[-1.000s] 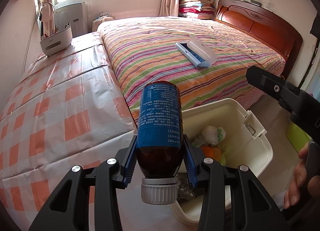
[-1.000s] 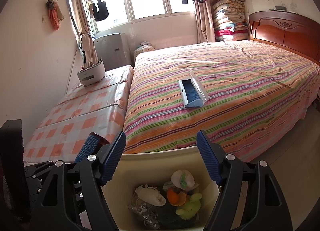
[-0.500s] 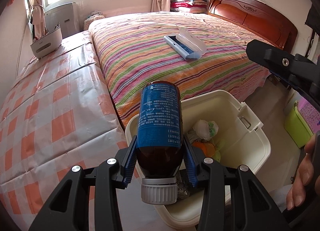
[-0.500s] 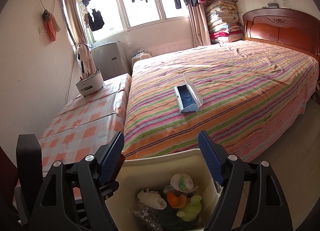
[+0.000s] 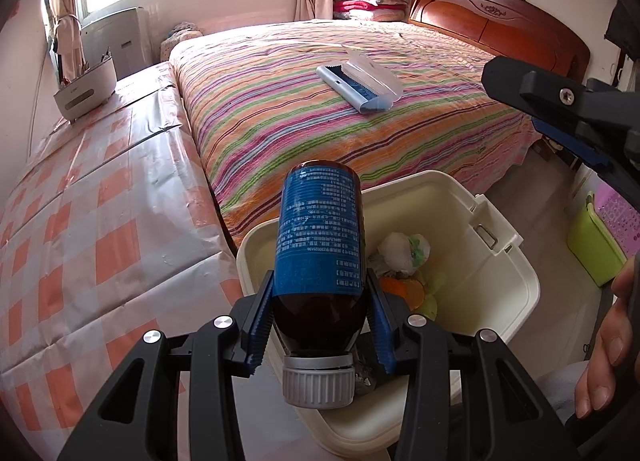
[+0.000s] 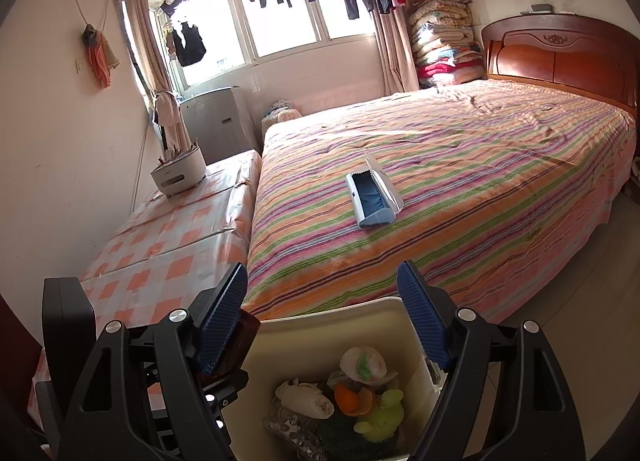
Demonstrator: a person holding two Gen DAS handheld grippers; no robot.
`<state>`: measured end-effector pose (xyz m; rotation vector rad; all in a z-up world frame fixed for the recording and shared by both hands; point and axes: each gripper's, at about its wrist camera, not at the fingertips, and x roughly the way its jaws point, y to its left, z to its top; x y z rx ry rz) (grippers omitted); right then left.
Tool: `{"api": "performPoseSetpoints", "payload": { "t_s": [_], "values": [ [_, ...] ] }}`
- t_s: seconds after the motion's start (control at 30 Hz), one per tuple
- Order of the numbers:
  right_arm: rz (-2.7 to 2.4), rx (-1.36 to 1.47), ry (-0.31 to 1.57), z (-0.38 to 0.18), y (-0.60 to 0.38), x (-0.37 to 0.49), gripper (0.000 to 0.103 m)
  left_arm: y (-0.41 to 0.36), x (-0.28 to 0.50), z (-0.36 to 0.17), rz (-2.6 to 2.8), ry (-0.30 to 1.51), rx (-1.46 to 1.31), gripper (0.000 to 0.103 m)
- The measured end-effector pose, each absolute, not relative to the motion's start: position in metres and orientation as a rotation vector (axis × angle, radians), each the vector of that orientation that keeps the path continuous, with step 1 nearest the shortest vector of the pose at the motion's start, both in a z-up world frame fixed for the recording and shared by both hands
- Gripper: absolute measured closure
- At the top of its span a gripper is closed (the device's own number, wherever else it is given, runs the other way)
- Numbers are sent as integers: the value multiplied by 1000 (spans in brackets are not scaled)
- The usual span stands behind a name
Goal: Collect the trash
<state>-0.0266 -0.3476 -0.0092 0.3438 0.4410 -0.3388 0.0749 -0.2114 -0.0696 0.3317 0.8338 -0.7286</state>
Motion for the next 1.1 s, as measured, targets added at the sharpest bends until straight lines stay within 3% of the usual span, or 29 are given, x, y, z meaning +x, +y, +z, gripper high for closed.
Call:
{"api": "performPoseSetpoints", "payload": {
  "t_s": [0.1,0.17,0.27,0.63,1.1],
  "values": [
    [-344,349,437,-9,-349,-28,27,-213,72,-69,-733,828,342,60],
    [-347,354,434,-9,-350,-29,27,-213,71,-68,-724,818,354,43],
    [-352,359,434,-10,-351,-29,26,-212,69,-64,-707,799,354,34],
    [-292,351,440,-10,-331,-18,23,-161,82,-48,-513,744,335,32],
    [-78,215,533,-21,-225,32,21,-26,102,-24,-155,657,241,32]
  ]
}}
